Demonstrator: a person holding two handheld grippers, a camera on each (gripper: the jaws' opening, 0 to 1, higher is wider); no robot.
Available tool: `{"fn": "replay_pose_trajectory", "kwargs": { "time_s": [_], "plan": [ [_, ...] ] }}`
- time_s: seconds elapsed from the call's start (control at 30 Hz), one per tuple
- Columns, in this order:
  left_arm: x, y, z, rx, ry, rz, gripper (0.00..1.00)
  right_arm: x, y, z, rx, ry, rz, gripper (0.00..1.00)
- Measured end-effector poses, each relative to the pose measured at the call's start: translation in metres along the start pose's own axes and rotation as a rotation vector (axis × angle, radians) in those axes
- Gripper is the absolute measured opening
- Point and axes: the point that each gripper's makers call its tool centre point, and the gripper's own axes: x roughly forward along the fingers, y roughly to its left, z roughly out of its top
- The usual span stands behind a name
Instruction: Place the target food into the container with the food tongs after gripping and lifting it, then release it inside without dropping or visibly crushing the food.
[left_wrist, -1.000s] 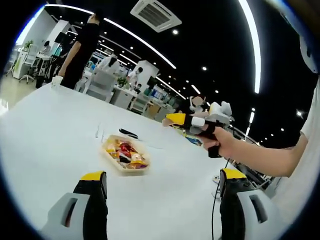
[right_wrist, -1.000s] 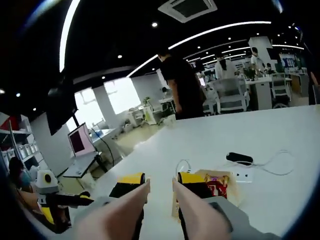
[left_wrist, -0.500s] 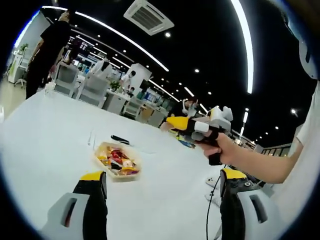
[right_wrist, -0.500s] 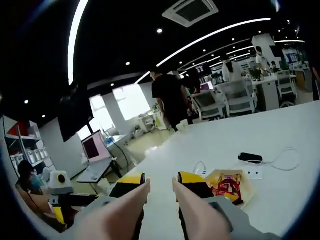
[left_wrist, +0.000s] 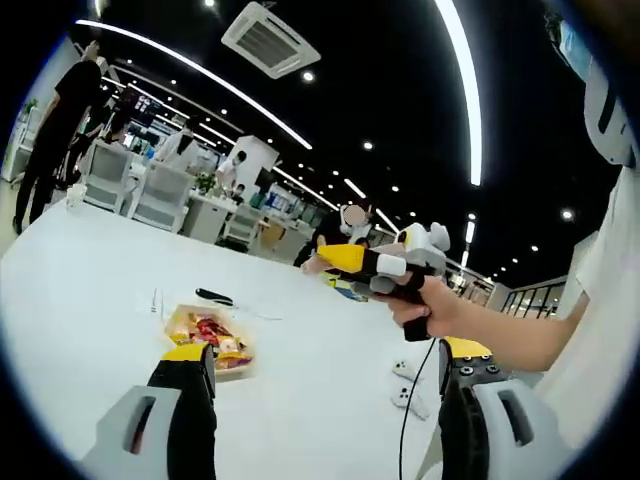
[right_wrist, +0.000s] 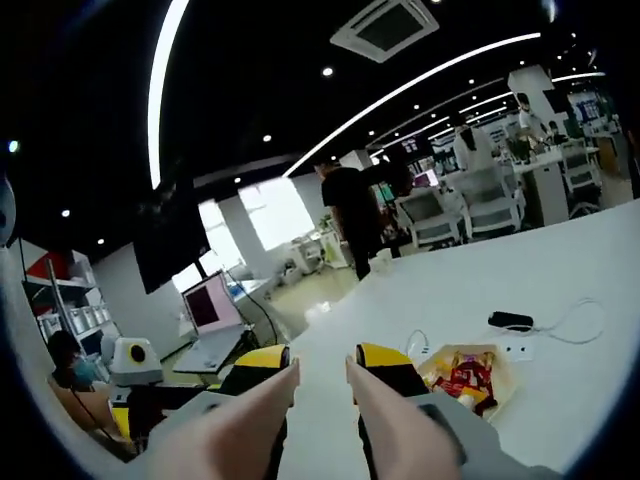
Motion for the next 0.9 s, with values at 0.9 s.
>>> {"fn": "replay_pose_trajectory", "kwargs": {
  "time_s": [0.9],
  "plan": [
    [0.009,-0.023,0.027,-0.018,0.022,-0.174,0.76,-0.011,0.054,-0.019,-0.006,0.029,0.186,0.26]
  ]
}}
